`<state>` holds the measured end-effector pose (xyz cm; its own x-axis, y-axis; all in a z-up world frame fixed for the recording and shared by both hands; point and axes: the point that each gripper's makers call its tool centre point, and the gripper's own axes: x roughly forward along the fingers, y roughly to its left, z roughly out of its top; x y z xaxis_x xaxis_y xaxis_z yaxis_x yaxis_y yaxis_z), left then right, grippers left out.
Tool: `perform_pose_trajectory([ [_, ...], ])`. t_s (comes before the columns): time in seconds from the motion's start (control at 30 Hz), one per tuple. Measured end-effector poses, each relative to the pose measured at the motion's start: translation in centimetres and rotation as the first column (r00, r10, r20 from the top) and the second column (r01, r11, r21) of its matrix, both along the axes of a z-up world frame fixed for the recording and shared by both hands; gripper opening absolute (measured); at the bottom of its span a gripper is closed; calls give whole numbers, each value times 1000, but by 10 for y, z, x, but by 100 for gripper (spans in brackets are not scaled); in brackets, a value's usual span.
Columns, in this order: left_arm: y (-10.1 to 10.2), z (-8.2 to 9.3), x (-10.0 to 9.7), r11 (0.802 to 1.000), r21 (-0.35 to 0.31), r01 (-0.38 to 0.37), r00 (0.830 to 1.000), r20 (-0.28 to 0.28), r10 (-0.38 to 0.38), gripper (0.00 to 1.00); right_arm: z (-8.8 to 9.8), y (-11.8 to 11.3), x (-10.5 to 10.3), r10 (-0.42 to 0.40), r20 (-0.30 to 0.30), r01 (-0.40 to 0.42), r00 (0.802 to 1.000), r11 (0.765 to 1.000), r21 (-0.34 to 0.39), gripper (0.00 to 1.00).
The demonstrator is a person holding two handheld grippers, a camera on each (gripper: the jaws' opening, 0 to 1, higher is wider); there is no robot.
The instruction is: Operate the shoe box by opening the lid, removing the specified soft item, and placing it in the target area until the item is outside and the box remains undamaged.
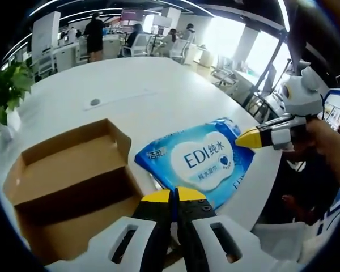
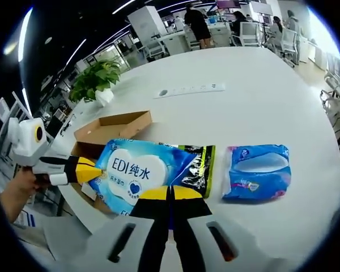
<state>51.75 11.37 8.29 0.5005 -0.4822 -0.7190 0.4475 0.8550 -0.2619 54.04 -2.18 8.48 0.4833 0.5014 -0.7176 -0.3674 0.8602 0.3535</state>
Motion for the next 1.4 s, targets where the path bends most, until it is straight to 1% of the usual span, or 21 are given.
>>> perform_pose_trajectory([
  [0.33, -8, -13, 21, 998, 43, 37, 999, -5, -37, 0, -12, -7, 21, 1, -2, -1, 1000, 1000, -5, 0],
  [0.5, -11, -22, 30, 994, 81, 73, 997, -10, -72, 0, -20, -8, 30, 14, 4, -14, 1000, 1000, -22, 0],
  [0.6, -14, -28, 33, 987, 113, 112, 994, -16, -111, 0, -29, -9, 34, 23, -1, -23, 1000, 999, -32, 0],
  [0.7, -15, -33, 40, 982, 136, 132, 991, -20, -131, 0, -33, -9, 36, 30, 1, -30, 1000, 999, -41, 0],
  [0.87, -21, -43, 47, 972, 158, 175, 984, -39, -171, 0, -41, -12, 42, 35, -1, -35, 999, 997, -62, 0],
  [1.0, -22, -51, 50, 963, 182, 199, 980, -59, -191, 0, -45, -13, 47, 34, -5, -34, 999, 998, -51, 0],
  [1.3, -25, -71, 51, 944, 221, 243, 969, -97, -227, 0, -59, -13, 54, 32, -11, -32, 999, 997, -63, 0],
  [1.4, -25, -75, 53, 938, 236, 253, 967, -97, -236, 0, -64, -14, 55, 33, -9, -33, 999, 997, -67, 0],
])
